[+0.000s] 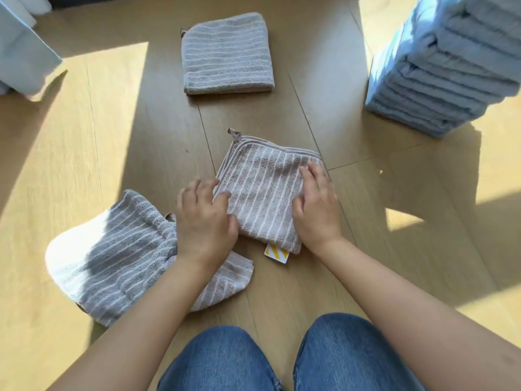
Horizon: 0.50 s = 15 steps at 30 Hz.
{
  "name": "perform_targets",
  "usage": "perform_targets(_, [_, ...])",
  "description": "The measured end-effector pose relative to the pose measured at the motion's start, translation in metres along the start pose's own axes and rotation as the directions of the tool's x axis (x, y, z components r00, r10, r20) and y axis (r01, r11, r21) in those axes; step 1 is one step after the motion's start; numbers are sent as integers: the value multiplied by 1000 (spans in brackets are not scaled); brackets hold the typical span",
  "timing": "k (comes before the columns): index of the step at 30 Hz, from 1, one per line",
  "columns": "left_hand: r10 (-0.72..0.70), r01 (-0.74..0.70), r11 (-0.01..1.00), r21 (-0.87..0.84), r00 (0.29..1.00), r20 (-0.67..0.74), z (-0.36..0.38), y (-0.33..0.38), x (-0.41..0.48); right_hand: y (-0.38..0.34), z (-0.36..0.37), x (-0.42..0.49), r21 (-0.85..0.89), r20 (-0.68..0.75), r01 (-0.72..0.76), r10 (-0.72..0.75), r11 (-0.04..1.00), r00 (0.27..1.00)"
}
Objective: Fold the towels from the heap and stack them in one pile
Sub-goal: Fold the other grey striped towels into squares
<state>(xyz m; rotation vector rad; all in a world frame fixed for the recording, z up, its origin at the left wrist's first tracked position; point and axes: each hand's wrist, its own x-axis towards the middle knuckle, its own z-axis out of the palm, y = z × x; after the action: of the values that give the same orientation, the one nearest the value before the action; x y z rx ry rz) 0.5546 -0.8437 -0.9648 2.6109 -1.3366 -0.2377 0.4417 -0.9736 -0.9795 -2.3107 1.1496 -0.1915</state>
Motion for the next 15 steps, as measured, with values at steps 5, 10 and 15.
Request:
perform_targets(5, [312,-314,949,12,946,85,11,22,42,-12,17,13,-14,103,23,-21,1000,994])
perform_targets(10, [213,-269,954,135,921,327,38,11,70,-16,38,16,-154,173,87,-60,984,983])
perform_targets(15, [72,-113,984,137,960,272,46,-2,72,-7,40,21,-313,197,58,5,948,980])
